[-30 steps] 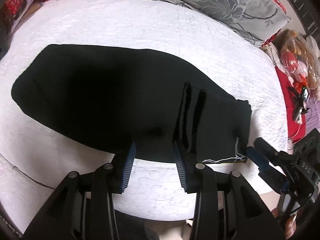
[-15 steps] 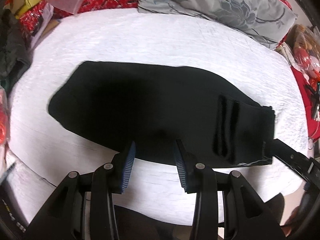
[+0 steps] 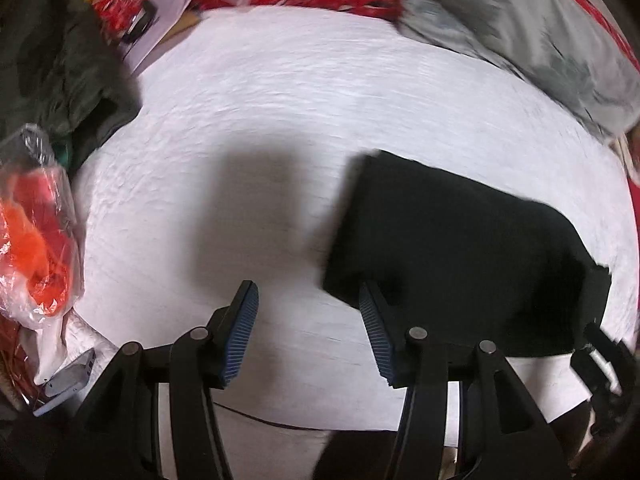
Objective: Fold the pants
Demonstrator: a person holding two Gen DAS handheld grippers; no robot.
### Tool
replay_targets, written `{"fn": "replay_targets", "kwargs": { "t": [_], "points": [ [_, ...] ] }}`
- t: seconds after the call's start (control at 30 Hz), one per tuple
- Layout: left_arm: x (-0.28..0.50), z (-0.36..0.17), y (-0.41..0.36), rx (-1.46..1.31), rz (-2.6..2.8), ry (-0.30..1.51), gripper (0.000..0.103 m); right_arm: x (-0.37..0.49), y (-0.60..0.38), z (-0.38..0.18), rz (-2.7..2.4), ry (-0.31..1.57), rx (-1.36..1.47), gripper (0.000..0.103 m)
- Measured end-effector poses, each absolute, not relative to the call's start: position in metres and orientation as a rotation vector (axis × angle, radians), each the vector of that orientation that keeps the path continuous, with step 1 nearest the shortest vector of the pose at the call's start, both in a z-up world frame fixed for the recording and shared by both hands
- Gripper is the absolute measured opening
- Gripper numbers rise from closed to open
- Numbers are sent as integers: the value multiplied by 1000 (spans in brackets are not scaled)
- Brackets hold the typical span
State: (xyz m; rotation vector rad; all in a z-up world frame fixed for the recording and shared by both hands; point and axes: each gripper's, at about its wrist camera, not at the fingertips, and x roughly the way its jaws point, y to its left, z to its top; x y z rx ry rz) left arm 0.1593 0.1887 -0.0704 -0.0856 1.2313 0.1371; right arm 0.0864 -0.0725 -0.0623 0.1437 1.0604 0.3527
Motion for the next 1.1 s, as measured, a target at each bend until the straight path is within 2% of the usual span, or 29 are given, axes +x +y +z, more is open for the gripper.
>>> {"fn": "replay_targets", "kwargs": {
  "t": [0.2, 0.6, 0.67, 0.8, 1.1],
  "points": [
    [178, -83, 226, -206, 107, 1297, 51, 86, -51, -69, 369, 1065, 93, 62],
    [237, -96, 224, -314, -87, 1389, 51, 93, 25, -74, 474, 1038, -28, 66],
    [248, -104, 229, -363, -118, 1419, 55, 96, 41, -75, 492, 1024, -49, 67],
    [266, -118, 237, -473, -188, 1465, 55, 101, 73, -82, 518, 1003, -87, 70],
    [280, -122, 229, -507, -321, 1501, 58, 116, 112, -101, 465, 966, -152, 73]
  ]
}}
